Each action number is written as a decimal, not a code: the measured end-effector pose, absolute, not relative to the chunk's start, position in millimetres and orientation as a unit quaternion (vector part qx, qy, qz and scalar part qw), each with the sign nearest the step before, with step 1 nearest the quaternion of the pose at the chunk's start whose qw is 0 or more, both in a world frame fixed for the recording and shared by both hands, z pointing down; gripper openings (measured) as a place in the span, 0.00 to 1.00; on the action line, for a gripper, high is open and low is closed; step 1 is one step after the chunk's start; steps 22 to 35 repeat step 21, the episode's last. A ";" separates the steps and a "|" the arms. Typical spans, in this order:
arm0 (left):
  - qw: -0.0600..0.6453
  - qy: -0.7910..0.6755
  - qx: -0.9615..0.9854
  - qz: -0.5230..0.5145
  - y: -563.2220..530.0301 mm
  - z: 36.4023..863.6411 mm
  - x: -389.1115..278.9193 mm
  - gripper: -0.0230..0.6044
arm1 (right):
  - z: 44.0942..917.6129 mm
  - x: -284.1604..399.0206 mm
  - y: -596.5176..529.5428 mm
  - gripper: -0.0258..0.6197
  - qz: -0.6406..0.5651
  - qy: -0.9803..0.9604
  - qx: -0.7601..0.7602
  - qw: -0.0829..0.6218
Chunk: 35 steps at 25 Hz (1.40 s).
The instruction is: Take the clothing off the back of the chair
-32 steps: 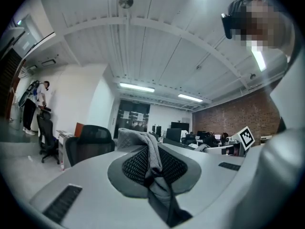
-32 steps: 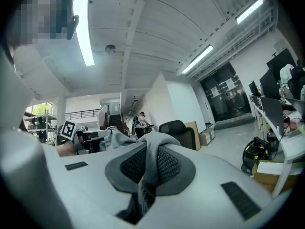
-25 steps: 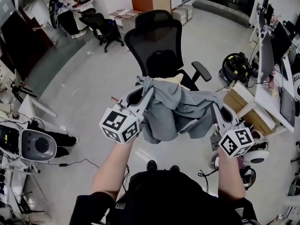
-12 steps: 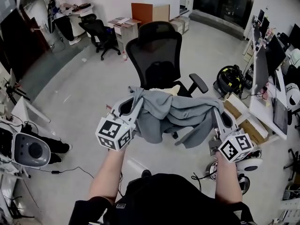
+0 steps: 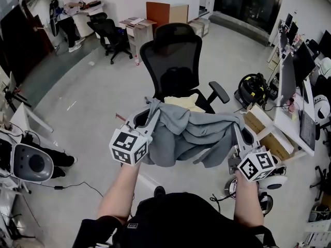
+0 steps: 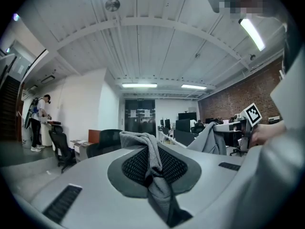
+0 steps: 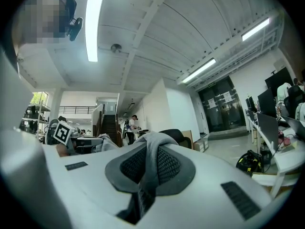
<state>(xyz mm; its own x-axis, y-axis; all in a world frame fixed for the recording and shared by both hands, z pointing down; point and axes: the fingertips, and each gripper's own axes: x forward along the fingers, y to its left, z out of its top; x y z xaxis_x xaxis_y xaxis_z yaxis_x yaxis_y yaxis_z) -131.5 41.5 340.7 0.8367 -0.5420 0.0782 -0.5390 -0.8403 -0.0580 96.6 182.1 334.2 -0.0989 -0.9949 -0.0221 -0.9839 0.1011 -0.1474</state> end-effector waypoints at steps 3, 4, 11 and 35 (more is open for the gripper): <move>0.015 0.280 -0.959 -0.050 40.9 343.5 -132.7 0.11 | 341.5 94.9 181.8 0.09 -0.054 0.737 -0.671 0.058; 0.016 0.279 -0.959 -0.050 40.3 343.0 -133.6 0.11 | 342.4 94.9 181.4 0.09 -0.055 0.736 -0.672 0.059; 0.021 0.278 -0.959 -0.052 38.7 338.6 -136.4 0.11 | 340.0 98.8 179.8 0.09 -0.053 0.732 -0.676 0.066; 0.019 0.282 -0.958 -0.047 35.1 335.2 -146.1 0.11 | 338.3 90.6 176.7 0.09 -0.050 0.737 -0.671 0.067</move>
